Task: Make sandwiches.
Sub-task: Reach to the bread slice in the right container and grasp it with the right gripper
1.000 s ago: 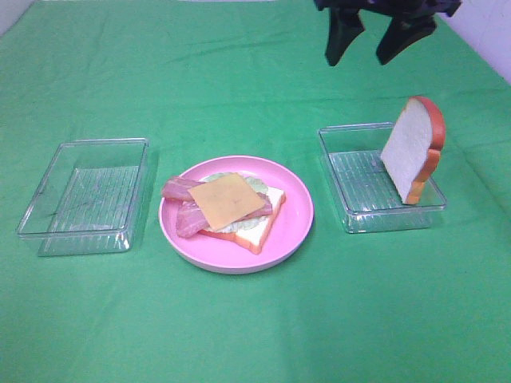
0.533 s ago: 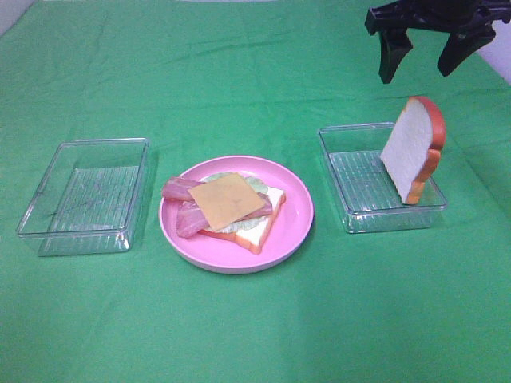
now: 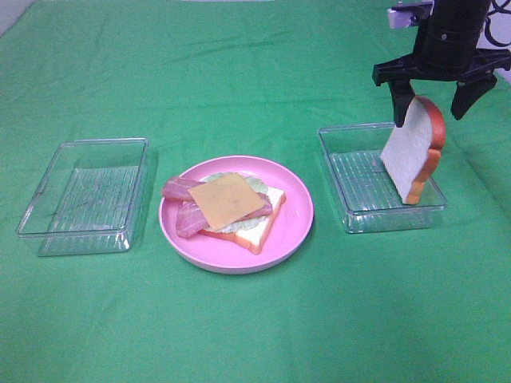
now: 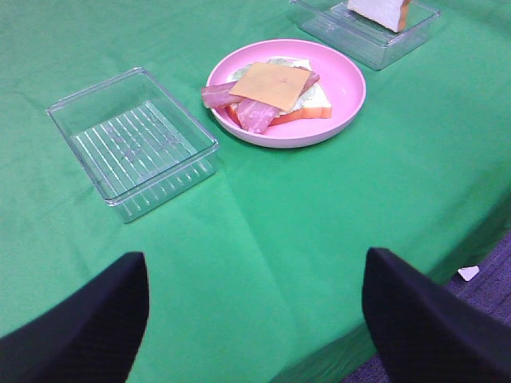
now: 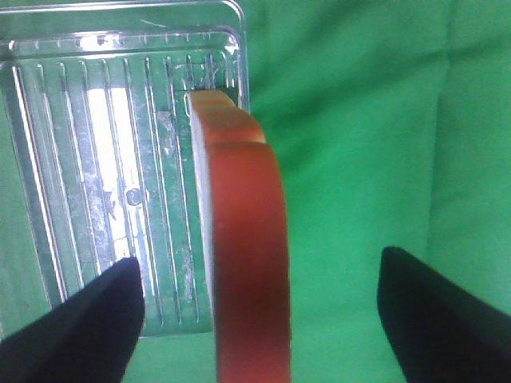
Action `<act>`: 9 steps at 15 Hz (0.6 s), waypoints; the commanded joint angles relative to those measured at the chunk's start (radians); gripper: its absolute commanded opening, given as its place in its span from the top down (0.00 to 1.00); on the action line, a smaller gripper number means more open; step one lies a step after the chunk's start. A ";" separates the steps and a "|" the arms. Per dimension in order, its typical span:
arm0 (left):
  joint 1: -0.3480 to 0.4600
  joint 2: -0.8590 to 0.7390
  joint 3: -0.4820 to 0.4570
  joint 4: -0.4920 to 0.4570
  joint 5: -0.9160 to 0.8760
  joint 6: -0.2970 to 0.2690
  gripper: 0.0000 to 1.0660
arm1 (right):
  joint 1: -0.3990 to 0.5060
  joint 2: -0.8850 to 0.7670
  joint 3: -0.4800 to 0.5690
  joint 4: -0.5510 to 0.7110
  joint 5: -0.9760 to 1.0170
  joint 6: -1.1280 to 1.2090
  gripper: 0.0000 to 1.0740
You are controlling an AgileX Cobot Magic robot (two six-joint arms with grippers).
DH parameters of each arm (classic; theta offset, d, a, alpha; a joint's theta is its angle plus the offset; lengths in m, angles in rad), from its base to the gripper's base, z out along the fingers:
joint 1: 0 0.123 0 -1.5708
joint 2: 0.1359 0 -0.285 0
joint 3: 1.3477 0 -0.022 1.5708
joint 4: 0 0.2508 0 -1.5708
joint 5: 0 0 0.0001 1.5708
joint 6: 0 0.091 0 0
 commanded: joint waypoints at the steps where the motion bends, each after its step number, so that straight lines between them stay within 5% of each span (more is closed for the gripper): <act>1: -0.003 -0.018 0.001 -0.008 -0.011 -0.004 0.33 | -0.013 0.025 -0.003 0.050 0.017 -0.039 0.31; 3: -0.003 -0.018 0.001 -0.008 -0.011 -0.004 0.33 | -0.013 0.029 -0.003 0.050 0.016 -0.042 0.42; 8: -0.003 -0.018 0.001 -0.008 -0.011 -0.004 0.33 | -0.013 0.010 -0.003 0.033 0.024 -0.040 1.00; 9: -0.003 -0.018 0.001 -0.008 -0.011 -0.004 0.33 | -0.013 -0.005 -0.003 0.033 0.024 -0.040 1.00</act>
